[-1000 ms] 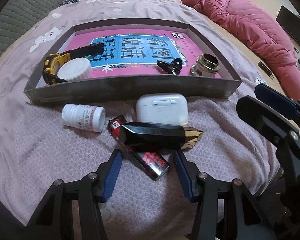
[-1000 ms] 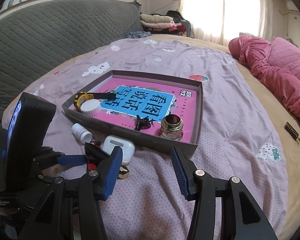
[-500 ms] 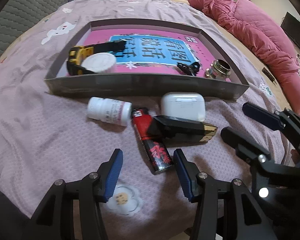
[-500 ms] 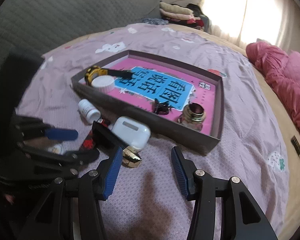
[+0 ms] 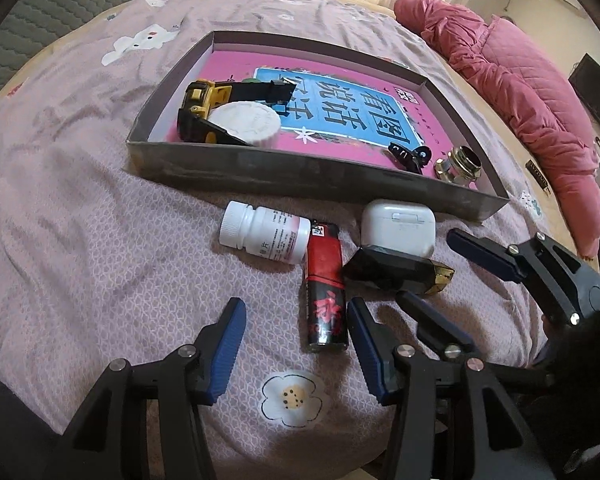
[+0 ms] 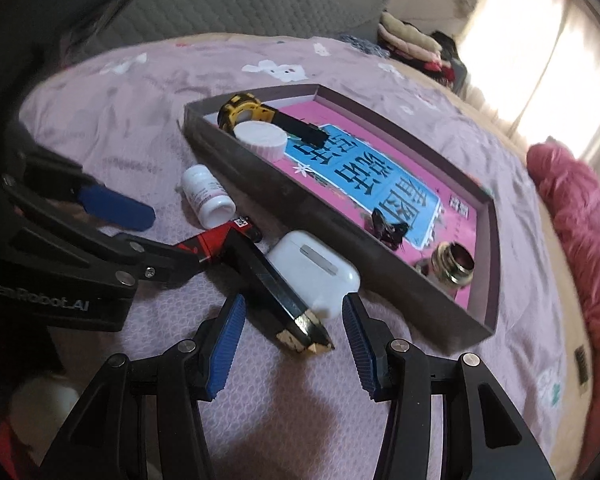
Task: Organize rigid objects
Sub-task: 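Move the left gripper to the red lighter while the right gripper approaches the black-and-gold case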
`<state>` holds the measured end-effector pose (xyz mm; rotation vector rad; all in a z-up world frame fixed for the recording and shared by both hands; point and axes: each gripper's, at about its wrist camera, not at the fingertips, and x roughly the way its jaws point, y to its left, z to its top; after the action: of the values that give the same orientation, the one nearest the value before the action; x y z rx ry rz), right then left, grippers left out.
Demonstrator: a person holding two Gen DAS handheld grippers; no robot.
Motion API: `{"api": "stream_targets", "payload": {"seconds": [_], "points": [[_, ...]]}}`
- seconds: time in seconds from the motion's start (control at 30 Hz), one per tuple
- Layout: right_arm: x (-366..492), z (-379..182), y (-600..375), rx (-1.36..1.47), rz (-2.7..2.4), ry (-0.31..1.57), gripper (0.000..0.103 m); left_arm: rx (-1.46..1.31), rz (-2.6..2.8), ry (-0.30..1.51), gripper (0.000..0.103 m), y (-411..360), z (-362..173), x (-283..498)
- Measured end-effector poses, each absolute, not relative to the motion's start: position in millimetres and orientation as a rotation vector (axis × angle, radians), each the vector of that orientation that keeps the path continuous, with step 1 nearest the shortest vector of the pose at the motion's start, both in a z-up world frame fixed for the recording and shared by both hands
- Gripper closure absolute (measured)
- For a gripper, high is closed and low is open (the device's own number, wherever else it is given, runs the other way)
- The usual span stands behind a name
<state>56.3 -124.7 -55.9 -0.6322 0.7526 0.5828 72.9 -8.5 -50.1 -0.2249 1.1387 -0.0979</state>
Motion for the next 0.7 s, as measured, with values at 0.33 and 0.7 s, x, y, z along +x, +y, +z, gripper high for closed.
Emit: {"api": "stream_targets", "payload": {"seconds": [0.33,0.7], "points": [[58,-69,-111,-0.736,0.584,0.687,0.053,-0.176,-0.123,1.143,0.05,-13,-54,79],[72,-55,-126,-0.496,0.657,0.796,0.077,-0.14,-0.122,1.139,0.05,-20,-61,91]]}}
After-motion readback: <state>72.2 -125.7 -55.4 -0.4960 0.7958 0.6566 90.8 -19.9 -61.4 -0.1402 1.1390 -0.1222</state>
